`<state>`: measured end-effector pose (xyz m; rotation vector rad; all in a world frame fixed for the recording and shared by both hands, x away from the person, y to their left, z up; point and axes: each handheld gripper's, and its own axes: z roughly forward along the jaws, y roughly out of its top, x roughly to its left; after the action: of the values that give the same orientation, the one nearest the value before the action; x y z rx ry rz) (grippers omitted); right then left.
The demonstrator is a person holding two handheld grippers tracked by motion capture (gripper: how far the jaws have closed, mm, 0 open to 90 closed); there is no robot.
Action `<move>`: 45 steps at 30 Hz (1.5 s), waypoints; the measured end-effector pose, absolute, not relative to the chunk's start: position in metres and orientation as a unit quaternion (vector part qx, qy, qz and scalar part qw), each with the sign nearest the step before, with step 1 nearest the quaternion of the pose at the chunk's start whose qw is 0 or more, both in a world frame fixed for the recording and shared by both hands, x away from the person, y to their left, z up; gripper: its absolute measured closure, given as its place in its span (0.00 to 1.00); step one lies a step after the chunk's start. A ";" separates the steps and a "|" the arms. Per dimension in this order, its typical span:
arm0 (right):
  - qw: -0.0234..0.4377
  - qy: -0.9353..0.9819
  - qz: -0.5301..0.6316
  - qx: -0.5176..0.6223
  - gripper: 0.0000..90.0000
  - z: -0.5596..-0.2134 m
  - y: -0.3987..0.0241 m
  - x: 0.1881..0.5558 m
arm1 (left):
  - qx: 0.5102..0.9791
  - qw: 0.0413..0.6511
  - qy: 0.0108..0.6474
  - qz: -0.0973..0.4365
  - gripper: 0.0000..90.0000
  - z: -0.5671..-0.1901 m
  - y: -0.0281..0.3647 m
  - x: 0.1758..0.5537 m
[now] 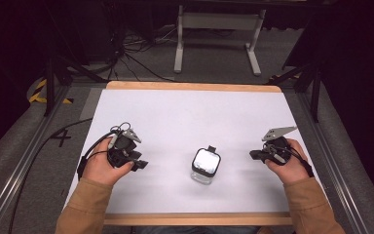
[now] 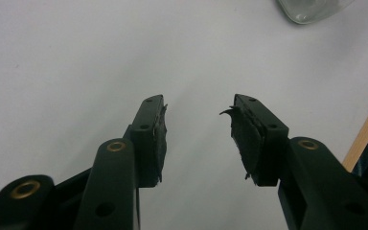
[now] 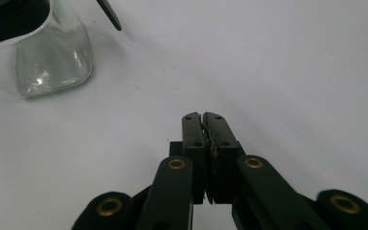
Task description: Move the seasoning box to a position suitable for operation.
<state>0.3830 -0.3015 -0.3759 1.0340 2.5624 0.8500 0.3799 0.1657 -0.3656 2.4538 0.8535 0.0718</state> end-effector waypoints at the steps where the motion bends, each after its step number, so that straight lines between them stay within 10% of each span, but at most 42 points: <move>1: 0.126 0.880 0.292 0.354 0.98 -0.376 -0.302 0.383 | 0.910 0.269 0.314 0.027 0.64 -0.365 0.165 0.380; 12: 0.128 0.877 0.294 0.359 0.98 -0.375 -0.305 0.379 | 0.912 0.291 0.287 0.013 0.73 -0.361 0.153 0.380; 21: 0.134 0.871 0.297 0.369 0.98 -0.375 -0.316 0.367 | 0.925 0.294 0.241 0.023 0.98 -0.363 0.118 0.383; 45: 0.126 0.872 0.305 0.361 0.98 -0.376 -0.312 0.357 | 0.888 0.401 0.225 0.015 0.95 -0.413 0.068 0.388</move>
<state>0.3574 -0.3118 -0.3759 1.0517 2.5391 0.8878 0.3878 0.0679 -0.4125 2.2447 0.5693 0.0374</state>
